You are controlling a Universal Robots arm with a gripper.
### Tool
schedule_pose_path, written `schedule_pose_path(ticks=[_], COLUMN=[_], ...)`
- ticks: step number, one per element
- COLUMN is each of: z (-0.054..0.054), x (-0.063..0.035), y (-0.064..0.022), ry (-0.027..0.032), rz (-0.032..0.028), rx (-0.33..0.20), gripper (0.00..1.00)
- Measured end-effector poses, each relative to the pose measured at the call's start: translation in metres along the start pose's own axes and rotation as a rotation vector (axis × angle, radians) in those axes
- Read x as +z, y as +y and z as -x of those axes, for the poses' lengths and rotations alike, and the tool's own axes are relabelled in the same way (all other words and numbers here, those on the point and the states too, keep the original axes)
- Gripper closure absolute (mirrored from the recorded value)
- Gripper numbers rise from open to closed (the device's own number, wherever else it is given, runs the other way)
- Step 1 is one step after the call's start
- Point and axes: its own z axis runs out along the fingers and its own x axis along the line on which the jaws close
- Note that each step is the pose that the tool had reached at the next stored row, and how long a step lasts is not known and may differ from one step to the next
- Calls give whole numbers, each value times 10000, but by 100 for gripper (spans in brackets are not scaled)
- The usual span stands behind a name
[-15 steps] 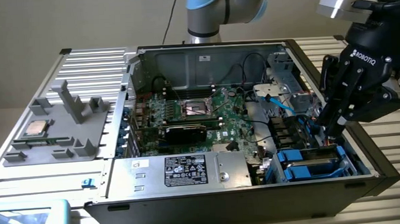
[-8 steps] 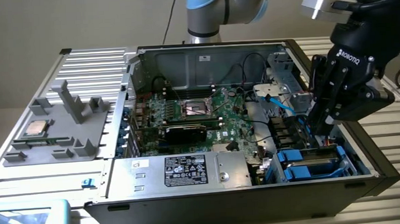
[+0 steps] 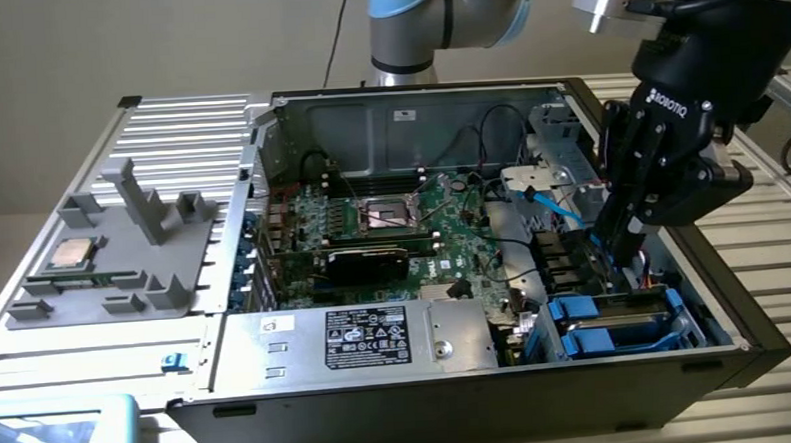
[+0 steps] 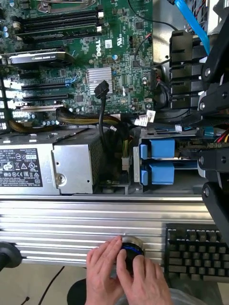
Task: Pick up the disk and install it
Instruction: 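Insert the first disk wire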
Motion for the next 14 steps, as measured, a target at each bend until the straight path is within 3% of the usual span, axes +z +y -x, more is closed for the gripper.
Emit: schedule_pose_path(ticks=[2,4,14], z=[12,11,11], x=[-2,-1,-2], y=[0,0,1], ry=[21,50,52], rz=[-52,-54,-55], rx=[13,17,19], gripper=[69,69,69])
